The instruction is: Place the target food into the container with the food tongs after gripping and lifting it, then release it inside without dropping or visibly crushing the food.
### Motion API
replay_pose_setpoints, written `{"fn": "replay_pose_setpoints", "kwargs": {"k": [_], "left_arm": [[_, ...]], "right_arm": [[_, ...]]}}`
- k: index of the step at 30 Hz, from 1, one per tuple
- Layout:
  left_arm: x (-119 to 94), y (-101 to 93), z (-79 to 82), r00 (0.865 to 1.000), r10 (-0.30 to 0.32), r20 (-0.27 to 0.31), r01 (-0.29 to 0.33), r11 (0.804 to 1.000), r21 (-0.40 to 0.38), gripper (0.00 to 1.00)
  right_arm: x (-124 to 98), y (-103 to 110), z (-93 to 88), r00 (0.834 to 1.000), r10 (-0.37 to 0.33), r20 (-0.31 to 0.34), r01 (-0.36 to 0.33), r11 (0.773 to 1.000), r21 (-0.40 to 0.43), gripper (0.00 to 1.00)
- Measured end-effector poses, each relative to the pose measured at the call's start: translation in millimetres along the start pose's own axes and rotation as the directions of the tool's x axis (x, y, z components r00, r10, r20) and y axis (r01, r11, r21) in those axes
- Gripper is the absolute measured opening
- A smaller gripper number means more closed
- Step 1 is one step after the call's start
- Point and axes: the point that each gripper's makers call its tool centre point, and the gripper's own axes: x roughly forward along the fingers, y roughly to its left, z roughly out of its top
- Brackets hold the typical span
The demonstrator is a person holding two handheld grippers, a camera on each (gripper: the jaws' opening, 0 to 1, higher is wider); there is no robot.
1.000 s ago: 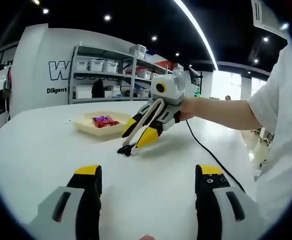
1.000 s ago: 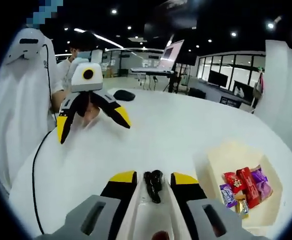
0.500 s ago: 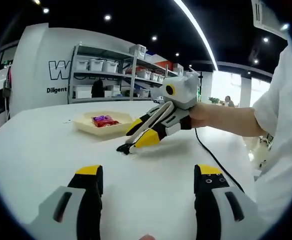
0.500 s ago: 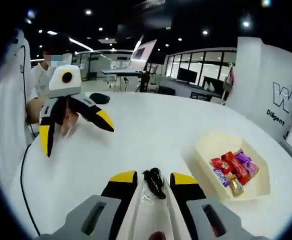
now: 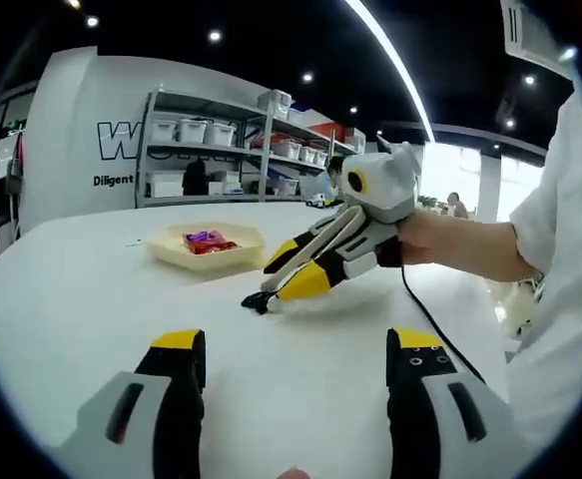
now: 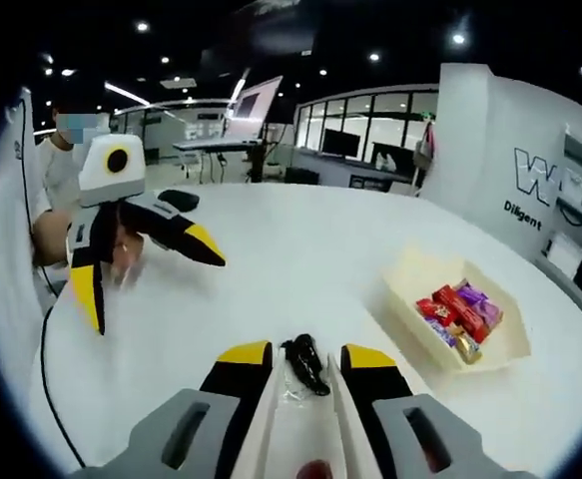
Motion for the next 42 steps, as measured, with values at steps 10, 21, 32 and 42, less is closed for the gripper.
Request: {"fn": "replay_pose_setpoints", "kwargs": {"k": [10,21,32,42], "left_arm": [[-1,0.6,-0.5,1.000,0.001,0.002,-0.001,1.000,-0.001,0.72],[-2,3.1,-1.0,1.000,0.008,0.002,-0.008,1.000,-0.005,0.72],[0,4.6,-1.8,1.000,0.008,-0.002,-0.008,1.000,-0.008,0.72],[2,5.1,-1.7,1.000,0.006,-0.006,-0.006,1.000,-0.008,0.72]], "right_arm": [[7,3,15.3,0.988,0.151,-0.011,-0.151,0.983,-0.108,0.21],[13,7,5.7,0.946,0.311,-0.089,-0.323,0.930,-0.174,0.21],[16,5,6.2,0.927,0.363,-0.099,-0.375,0.909,-0.184,0.22],[18,5,5.1,0.915,0.385,-0.119,-0.400,0.903,-0.154,0.20]]}}
